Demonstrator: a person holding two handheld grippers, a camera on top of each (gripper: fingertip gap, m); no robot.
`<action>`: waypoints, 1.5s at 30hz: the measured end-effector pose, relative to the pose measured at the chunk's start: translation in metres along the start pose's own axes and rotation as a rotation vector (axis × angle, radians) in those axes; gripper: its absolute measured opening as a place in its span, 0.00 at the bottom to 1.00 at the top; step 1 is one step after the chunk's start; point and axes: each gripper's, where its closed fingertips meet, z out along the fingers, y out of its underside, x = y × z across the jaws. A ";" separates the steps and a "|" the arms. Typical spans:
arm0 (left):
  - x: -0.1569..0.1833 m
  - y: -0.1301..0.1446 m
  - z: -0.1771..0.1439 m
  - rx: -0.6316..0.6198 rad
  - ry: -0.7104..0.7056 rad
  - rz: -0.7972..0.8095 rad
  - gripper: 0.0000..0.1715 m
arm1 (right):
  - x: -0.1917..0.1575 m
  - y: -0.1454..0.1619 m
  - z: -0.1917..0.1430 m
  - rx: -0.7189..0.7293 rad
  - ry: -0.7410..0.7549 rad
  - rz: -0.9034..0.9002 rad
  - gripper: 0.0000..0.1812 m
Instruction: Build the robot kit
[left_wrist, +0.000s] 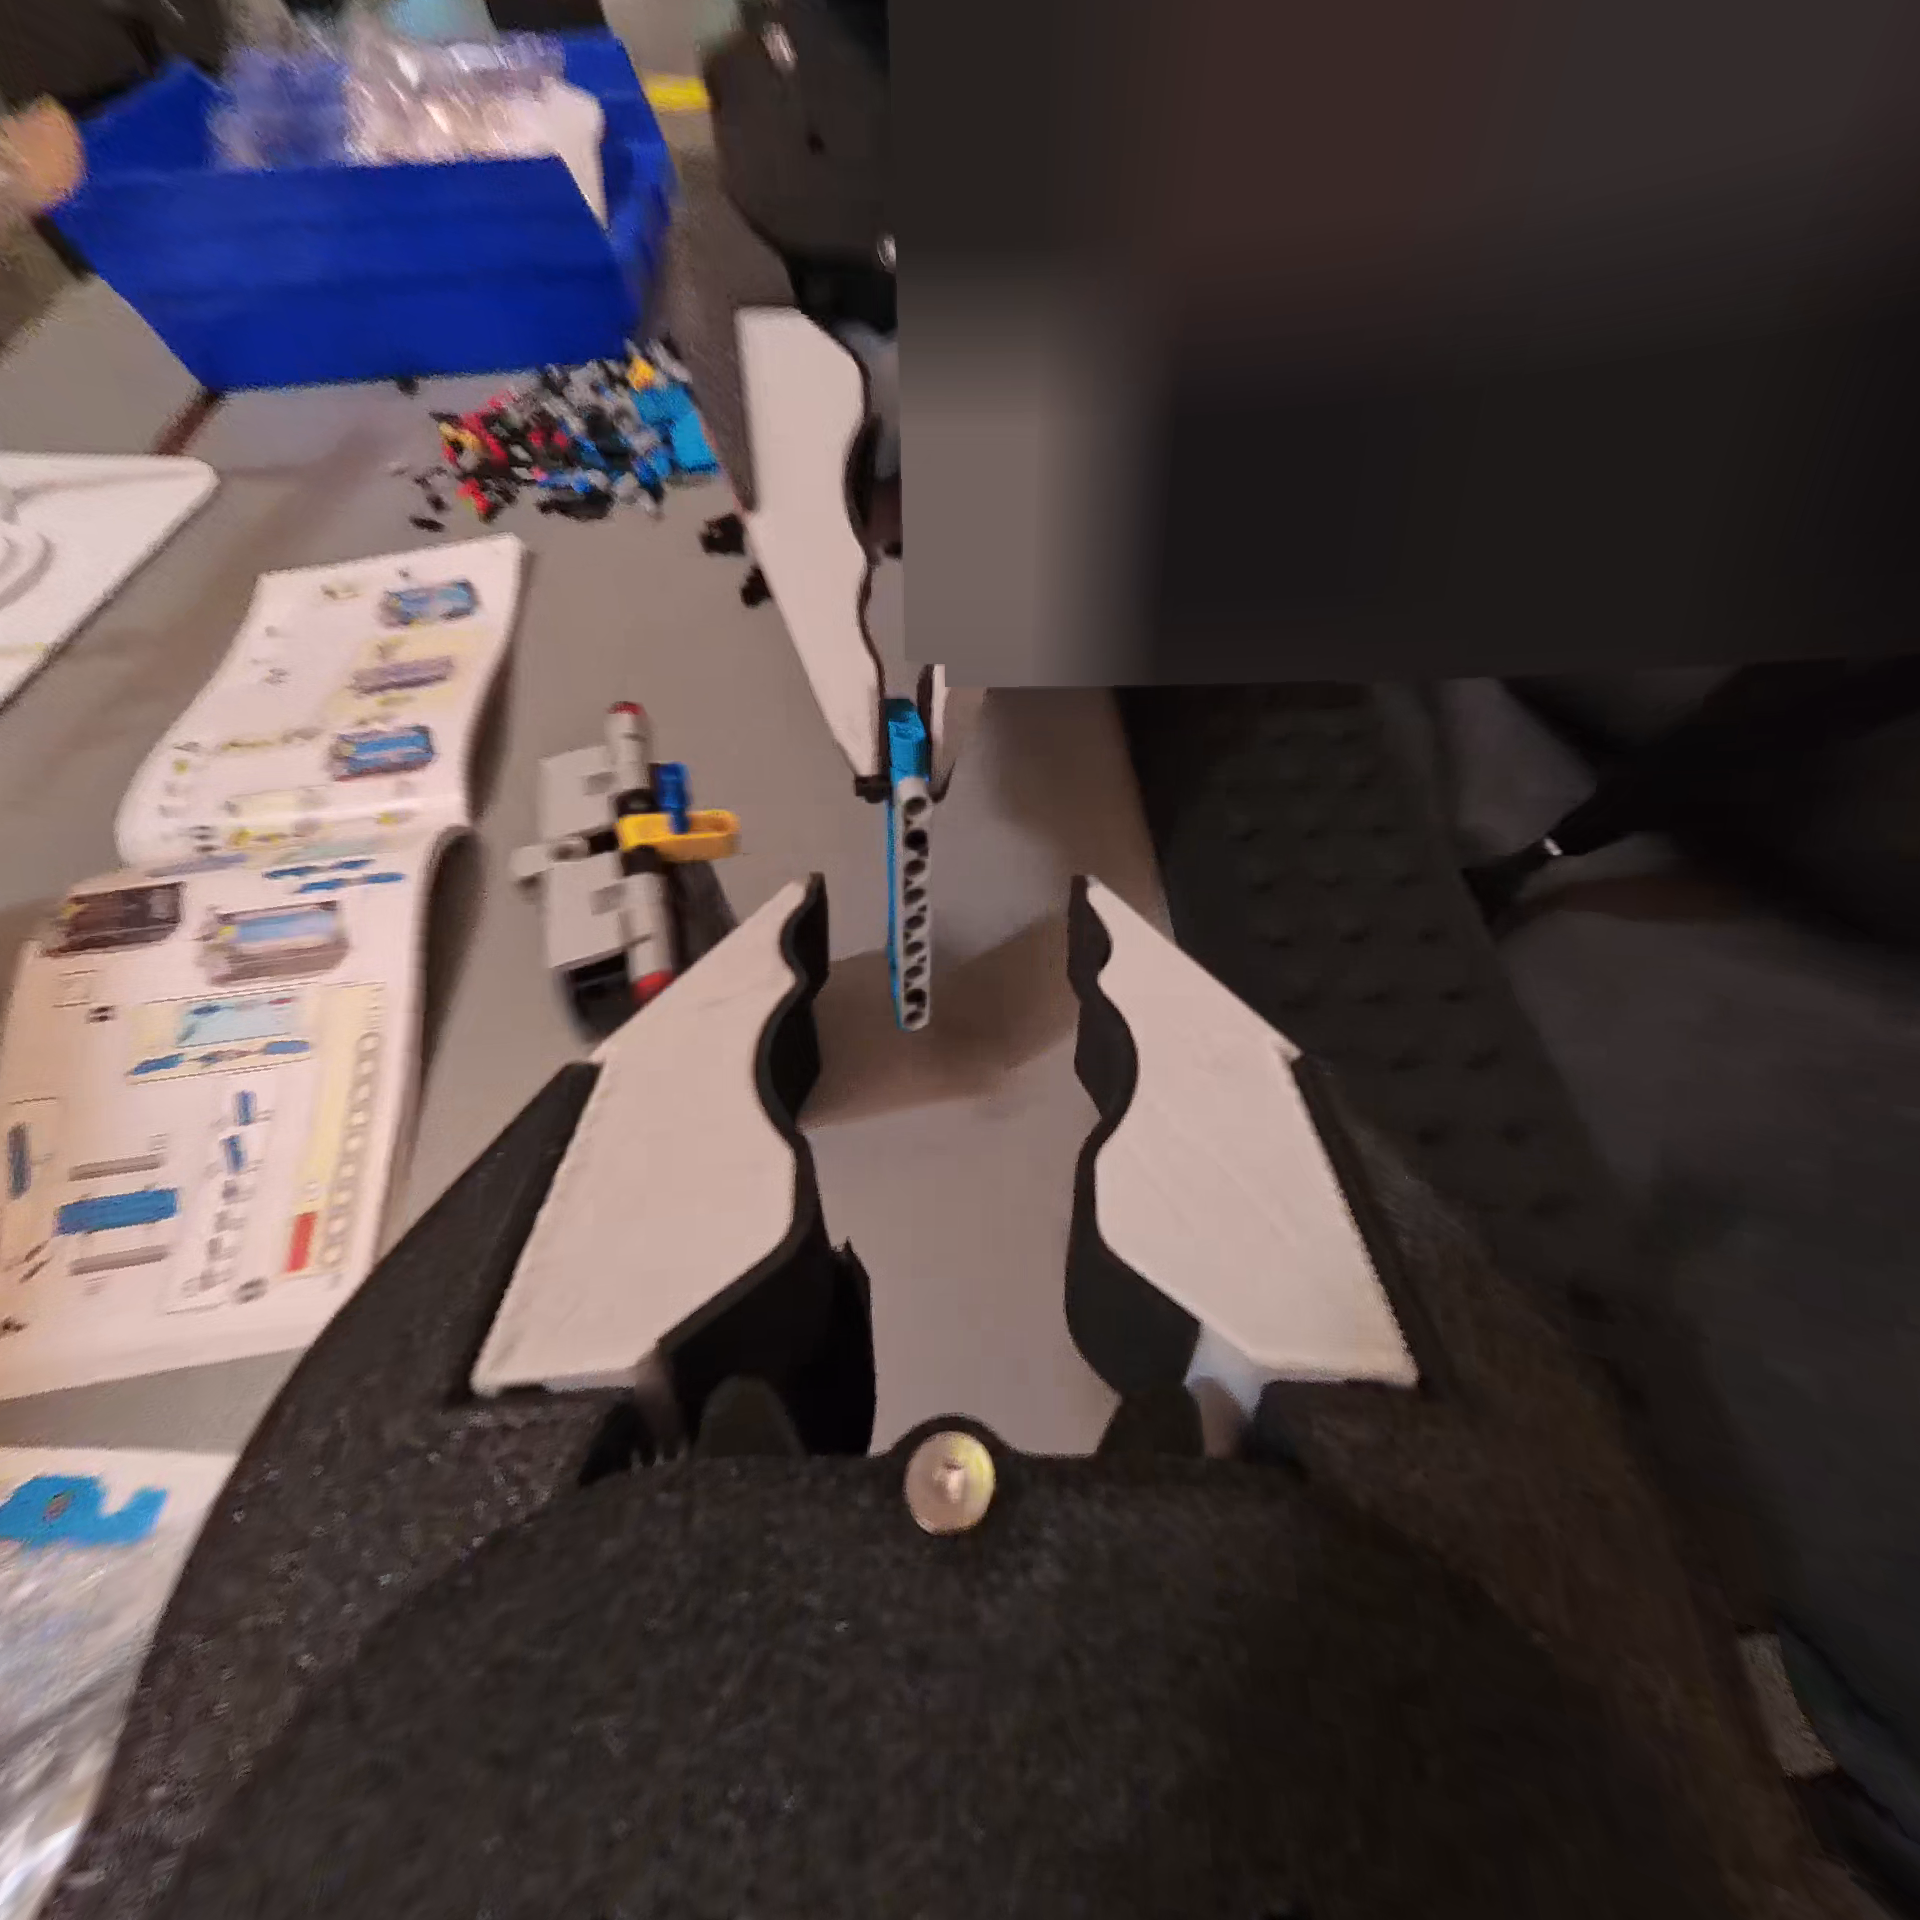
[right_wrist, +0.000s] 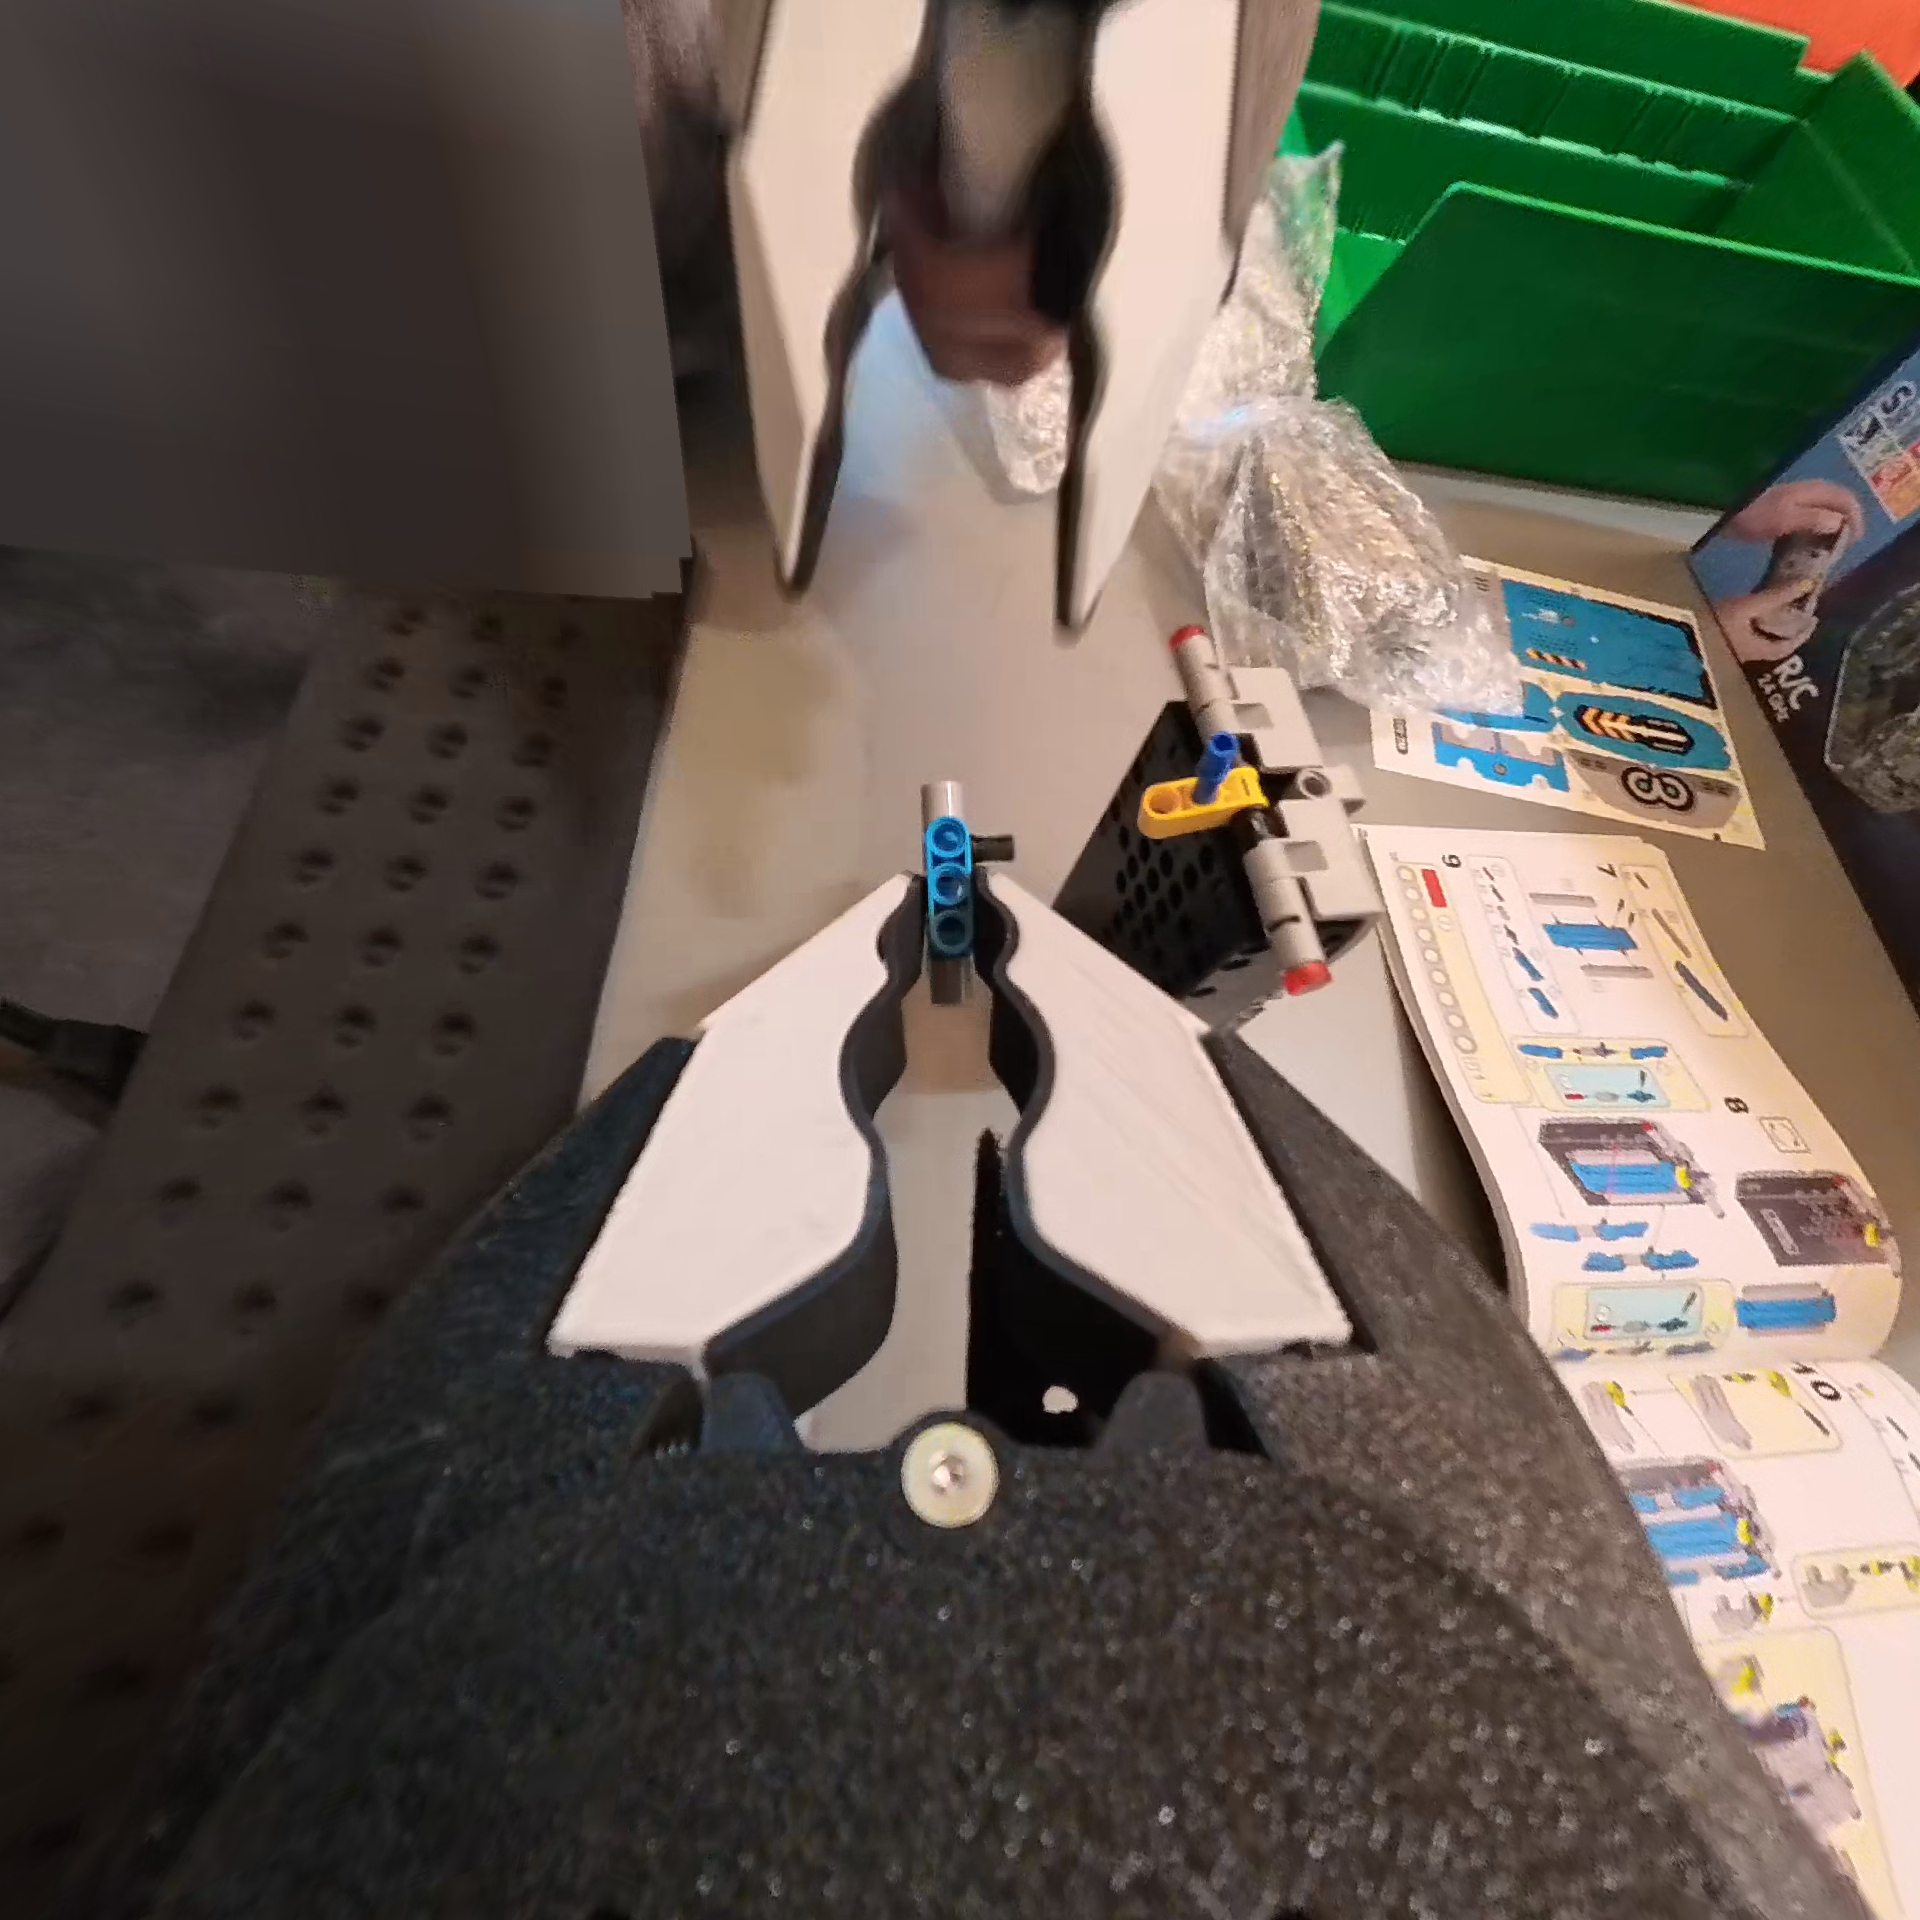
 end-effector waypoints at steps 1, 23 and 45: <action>0.002 0.006 0.014 -0.031 -0.005 -0.001 0.26 | -0.002 -0.001 0.000 0.004 -0.004 -0.004 0.04; -0.015 0.020 0.026 0.128 -0.119 -0.061 0.08 | 0.014 -0.001 -0.004 0.254 -0.078 0.200 0.03; -0.064 0.020 0.042 0.202 -0.195 -0.165 0.37 | 0.033 0.011 0.008 0.285 -0.029 0.126 0.03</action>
